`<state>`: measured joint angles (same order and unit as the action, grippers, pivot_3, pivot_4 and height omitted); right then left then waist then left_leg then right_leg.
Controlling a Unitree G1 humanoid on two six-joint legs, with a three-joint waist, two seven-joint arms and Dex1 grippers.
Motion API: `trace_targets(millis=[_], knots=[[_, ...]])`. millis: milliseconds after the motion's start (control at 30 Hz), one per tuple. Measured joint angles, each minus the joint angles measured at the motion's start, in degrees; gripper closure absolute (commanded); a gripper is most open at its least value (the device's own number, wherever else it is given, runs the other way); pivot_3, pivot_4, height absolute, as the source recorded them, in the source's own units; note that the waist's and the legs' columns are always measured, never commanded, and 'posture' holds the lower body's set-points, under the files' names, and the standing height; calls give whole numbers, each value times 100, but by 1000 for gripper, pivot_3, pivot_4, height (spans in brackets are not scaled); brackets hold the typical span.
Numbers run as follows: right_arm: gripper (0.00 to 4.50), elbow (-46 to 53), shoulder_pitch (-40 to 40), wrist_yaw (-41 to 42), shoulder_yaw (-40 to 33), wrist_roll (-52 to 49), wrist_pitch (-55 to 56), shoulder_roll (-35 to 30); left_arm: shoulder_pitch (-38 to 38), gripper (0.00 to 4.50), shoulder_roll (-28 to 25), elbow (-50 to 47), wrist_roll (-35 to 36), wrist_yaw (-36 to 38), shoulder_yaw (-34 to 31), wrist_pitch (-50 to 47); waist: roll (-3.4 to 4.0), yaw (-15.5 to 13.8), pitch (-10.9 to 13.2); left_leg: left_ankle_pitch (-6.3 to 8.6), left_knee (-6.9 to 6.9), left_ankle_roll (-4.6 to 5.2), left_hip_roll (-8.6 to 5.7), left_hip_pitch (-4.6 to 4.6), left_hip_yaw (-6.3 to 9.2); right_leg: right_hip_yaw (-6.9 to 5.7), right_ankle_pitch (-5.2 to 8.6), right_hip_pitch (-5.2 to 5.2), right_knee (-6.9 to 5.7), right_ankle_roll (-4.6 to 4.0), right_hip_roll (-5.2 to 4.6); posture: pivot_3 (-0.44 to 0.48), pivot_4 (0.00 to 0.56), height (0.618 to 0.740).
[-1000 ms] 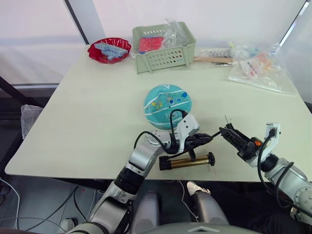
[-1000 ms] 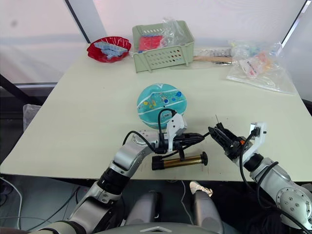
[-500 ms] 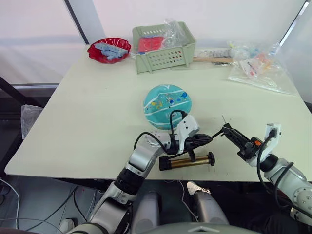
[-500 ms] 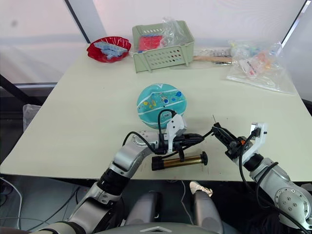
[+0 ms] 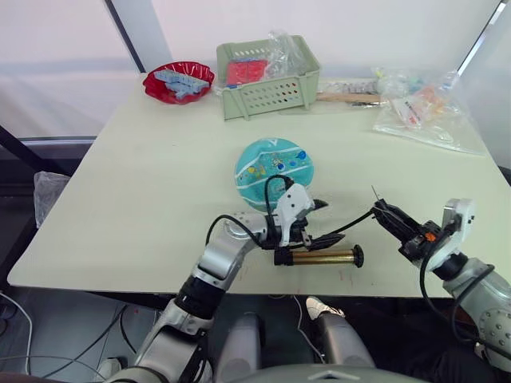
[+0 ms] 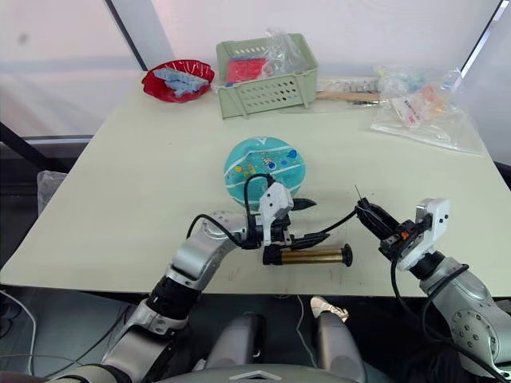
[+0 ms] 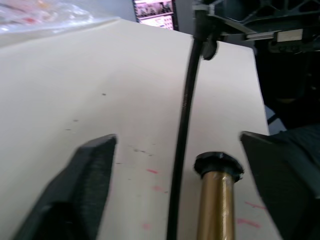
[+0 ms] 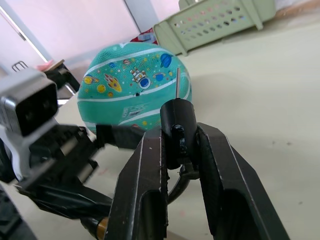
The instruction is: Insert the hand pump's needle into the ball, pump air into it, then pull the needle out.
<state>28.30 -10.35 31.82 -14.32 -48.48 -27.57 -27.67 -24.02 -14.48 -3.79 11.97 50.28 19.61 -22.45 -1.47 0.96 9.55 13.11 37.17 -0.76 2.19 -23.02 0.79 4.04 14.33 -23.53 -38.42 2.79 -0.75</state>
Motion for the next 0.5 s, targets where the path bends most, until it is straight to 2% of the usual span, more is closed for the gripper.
trace_targets(millis=[333,500], knots=[[4182,25,-115,953,-266,951,1091,-491,46,77,-458,-628,620,279,-653,58,0,-3,2,0,0,0,0,1,-1,0,0,0,2,0,0,0,150,736],[4182,-204,-109,1560,-267,1449,2024,-567,-76,77,-789,-691,746,-121,-1369,-91,-5,2,7,0,0,0,4,2,0,-2,0,0,2,0,4,0,150,736]])
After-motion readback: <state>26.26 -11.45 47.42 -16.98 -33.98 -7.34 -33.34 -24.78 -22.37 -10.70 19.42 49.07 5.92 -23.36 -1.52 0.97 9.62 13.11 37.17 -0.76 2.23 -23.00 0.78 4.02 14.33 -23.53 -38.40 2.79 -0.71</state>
